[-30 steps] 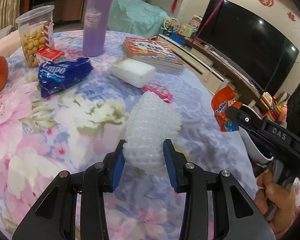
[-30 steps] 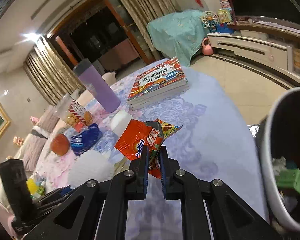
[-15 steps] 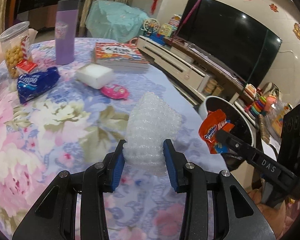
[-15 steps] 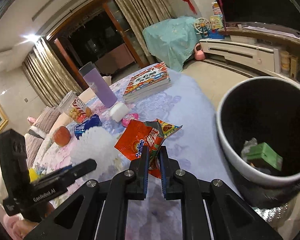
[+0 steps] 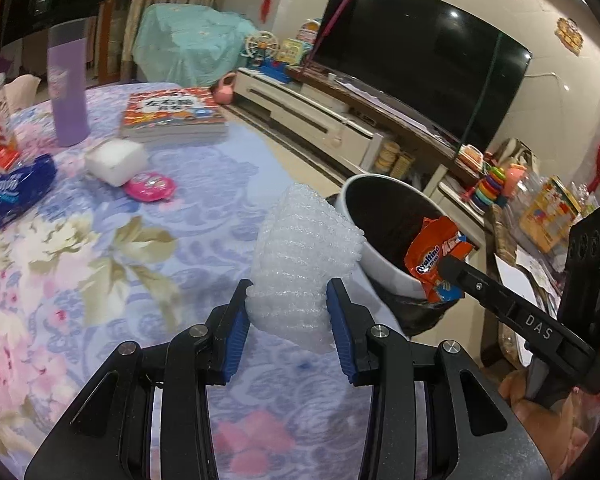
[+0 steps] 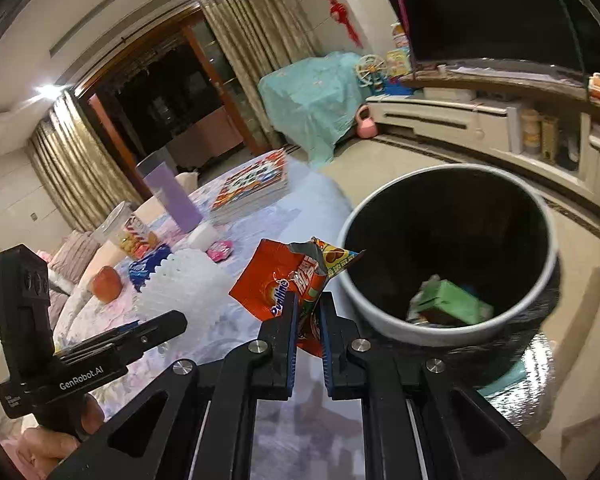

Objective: Collect trash
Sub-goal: 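Carry foam net and orange bag over the bin and open both tools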

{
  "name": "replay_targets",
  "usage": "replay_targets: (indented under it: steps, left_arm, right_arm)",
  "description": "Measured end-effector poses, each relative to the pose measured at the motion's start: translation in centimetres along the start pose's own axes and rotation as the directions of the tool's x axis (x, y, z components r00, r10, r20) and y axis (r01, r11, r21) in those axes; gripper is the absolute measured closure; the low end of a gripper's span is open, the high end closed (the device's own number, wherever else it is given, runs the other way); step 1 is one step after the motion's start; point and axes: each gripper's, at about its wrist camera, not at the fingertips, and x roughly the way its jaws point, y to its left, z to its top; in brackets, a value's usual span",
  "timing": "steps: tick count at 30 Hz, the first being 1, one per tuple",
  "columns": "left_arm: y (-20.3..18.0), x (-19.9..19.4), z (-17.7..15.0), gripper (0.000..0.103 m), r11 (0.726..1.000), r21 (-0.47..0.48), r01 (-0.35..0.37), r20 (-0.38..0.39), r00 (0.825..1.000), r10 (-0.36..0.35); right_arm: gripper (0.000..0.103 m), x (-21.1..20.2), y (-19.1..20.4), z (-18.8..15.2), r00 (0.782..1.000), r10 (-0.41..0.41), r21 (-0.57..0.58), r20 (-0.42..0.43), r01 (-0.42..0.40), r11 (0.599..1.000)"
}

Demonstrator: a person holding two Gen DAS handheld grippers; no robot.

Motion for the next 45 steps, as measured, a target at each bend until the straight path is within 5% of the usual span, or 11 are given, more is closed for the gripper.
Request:
replay_targets:
  steps: [18,45]
  left_arm:
    - [-5.8,2.2,1.3,0.066,0.993,0.107,0.042,-0.026,0.999,-0.039]
    - [-10.3,6.4,3.7,0.066,0.982,0.184,0.048,-0.062,0.997,-0.038]
  right_arm:
    - [0.093,-2.6,-5.5,0.5,0.995,-0.097,0.055,0.033,0.095,0.994]
    - [0.091,-1.7,-8.5,2.8,0.988,-0.153,0.040,0.019,0.152,0.987]
